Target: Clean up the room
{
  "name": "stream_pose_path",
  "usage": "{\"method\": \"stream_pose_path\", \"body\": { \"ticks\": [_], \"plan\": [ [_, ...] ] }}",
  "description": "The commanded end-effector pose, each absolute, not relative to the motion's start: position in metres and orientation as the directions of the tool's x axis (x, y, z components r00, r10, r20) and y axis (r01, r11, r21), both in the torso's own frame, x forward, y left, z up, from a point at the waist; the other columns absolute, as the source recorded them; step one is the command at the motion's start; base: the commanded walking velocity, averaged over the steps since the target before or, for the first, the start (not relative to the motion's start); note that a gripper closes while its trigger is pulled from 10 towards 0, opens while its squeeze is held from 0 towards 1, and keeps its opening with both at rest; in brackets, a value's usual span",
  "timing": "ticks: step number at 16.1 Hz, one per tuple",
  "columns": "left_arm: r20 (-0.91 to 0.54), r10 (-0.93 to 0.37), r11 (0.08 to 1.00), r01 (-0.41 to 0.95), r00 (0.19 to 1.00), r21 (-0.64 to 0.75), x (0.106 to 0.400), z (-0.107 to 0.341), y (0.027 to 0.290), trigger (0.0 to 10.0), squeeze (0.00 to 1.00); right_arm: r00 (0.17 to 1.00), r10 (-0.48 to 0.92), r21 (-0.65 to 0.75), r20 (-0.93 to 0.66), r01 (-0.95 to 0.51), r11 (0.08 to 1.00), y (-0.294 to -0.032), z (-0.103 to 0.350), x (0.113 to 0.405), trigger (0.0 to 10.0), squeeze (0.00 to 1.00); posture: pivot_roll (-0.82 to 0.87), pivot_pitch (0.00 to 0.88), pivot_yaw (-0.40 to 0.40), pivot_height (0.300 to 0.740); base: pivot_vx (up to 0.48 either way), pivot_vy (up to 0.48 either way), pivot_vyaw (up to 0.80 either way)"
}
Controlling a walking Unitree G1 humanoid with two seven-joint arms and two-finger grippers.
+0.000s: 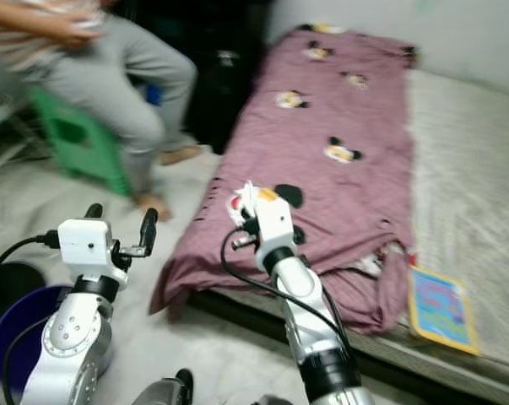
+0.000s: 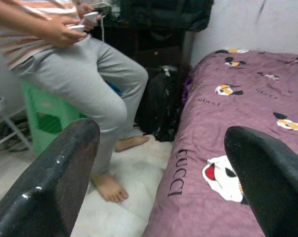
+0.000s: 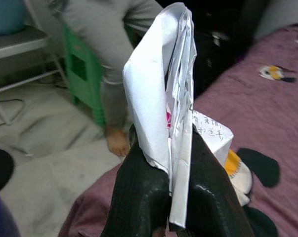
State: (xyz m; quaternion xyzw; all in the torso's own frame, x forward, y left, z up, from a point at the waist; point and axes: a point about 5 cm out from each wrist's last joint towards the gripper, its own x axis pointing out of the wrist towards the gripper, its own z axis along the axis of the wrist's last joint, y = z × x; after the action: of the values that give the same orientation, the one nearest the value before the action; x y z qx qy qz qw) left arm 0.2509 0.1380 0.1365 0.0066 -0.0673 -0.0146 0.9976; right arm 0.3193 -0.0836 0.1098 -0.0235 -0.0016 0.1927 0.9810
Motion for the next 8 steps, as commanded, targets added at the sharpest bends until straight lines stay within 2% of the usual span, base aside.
{"method": "stream_pose_path", "body": {
  "ticks": [1,3,8],
  "plan": [
    [0.132,-0.035,0.999,0.033,0.991,0.012,0.2484,0.1363,0.1357,10.0,0.0,0.925,0.38,-0.055,-0.003,-0.379,0.924,-0.0858,0.1098,0.318,10.0,0.0,0.0,0.149,-0.079,0.74,0.0,0.0,0.79],
    [0.12,-0.044,0.999,0.045,0.992,-0.005,0.2484,0.1333,0.132,10.0,0.0,0.919,0.393,-0.059,-0.009,-0.393,0.918,-0.0828,0.1074,0.3157,10.0,0.0,0.0,0.147,-0.079,0.74,0.0,0.0,0.79],
    [0.118,-0.062,0.998,0.064,0.991,-0.014,0.2518,0.134,0.1283,10.0,0.0,0.913,0.407,-0.052,-0.009,-0.407,0.912,-0.0788,0.1052,0.3128,10.0,0.0,0.0,0.137,-0.074,0.74,0.0,0.0,0.0]
  ]
}}
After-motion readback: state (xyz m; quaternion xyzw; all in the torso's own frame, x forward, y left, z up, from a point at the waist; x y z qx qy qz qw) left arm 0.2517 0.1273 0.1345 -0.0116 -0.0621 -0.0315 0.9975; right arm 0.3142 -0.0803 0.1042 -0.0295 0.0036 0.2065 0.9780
